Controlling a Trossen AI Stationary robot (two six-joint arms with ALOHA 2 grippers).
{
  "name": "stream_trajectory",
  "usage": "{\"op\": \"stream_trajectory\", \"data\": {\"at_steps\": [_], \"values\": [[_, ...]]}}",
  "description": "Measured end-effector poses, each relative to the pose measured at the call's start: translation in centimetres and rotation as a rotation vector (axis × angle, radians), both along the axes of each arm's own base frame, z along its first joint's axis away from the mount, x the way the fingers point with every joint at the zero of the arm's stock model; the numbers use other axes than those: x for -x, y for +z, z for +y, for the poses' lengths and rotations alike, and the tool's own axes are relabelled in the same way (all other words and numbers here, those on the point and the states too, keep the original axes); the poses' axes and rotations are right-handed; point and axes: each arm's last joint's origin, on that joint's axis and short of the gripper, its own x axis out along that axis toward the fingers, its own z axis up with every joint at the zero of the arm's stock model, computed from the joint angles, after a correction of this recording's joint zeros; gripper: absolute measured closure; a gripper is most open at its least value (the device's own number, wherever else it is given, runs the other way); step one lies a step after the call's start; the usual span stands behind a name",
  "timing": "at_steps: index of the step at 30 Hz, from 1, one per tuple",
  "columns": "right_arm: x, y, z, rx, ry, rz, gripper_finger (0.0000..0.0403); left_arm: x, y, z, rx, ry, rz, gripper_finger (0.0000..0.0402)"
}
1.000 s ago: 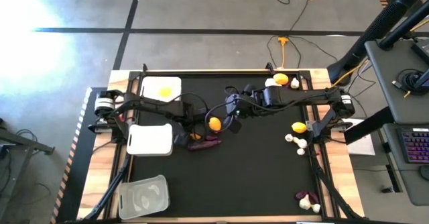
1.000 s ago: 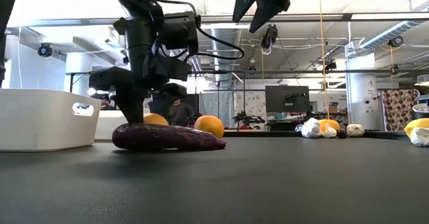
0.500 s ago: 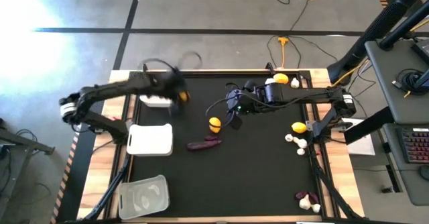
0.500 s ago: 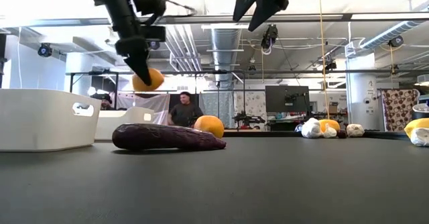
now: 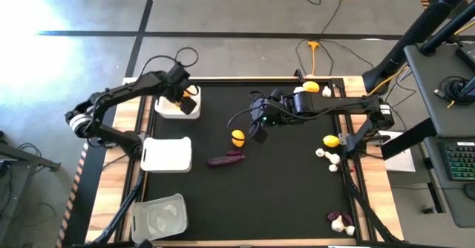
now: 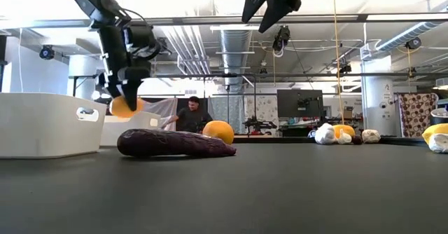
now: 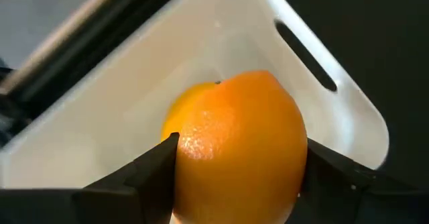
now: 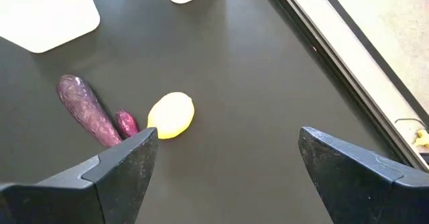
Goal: Sort produce into baskets
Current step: Put the lemon into the top white bin
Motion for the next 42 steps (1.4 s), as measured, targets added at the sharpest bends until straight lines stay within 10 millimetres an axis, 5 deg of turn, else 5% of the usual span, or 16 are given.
{"op": "stream_trajectory", "data": {"at_steps": [16,22,28,34,42], "values": [[-0.1,0.0,0.0,-0.001,-0.003,-0.006,0.0051,0.3,-4.2,-0.5,0.003,0.121,-0.124,0.0159],[-0.2,0.0,0.0,-0.007,-0.012,-0.013,0.0051,0.4,-4.6,-0.6,0.006,0.133,-0.128,0.0109],[-0.2,0.0,0.0,-0.016,-0.022,-0.028,0.0051,-0.2,-2.3,-0.3,0.041,0.027,-0.156,0.0055],[-0.2,0.0,0.1,-0.037,-0.037,-0.038,0.0051,-1.8,1.1,-0.4,0.079,-0.213,-0.297,0.0047],[-0.2,0.0,0.8,-0.057,-0.048,-0.046,0.0051,-5.8,2.7,-3.9,0.079,-0.687,-0.483,0.0047]]}}
